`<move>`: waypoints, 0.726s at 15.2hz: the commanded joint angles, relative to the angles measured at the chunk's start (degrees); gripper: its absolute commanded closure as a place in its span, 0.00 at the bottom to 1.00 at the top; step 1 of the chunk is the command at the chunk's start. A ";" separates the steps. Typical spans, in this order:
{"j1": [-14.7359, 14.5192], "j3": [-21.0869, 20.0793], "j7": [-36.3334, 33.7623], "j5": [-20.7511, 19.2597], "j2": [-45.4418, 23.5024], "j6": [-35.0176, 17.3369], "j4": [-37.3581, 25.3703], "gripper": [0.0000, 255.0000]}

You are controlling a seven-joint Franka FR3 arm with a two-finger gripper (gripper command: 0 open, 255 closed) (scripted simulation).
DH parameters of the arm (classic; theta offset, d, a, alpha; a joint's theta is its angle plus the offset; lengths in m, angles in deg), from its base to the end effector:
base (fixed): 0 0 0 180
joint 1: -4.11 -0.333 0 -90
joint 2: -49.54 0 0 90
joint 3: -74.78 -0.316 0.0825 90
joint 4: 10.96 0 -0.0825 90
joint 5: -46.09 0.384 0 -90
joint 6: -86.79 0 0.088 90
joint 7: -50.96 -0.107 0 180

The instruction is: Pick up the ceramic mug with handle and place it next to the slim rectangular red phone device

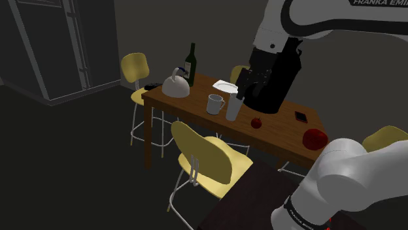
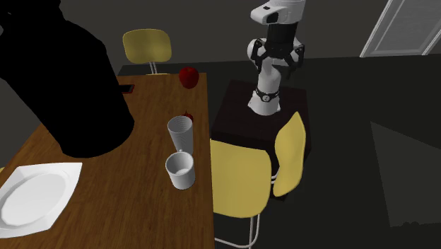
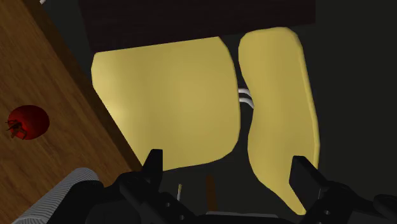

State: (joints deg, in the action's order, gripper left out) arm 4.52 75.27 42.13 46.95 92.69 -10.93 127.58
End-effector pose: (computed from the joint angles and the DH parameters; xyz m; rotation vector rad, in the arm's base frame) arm 0.3264 -0.0043 0.5627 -3.1063 0.2636 -0.0609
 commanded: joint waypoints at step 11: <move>2.37 4.50 4.90 -3.31 -20.03 -12.72 -6.38 0.00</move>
State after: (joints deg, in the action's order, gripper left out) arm 6.76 79.43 46.66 43.81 74.94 -22.64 122.44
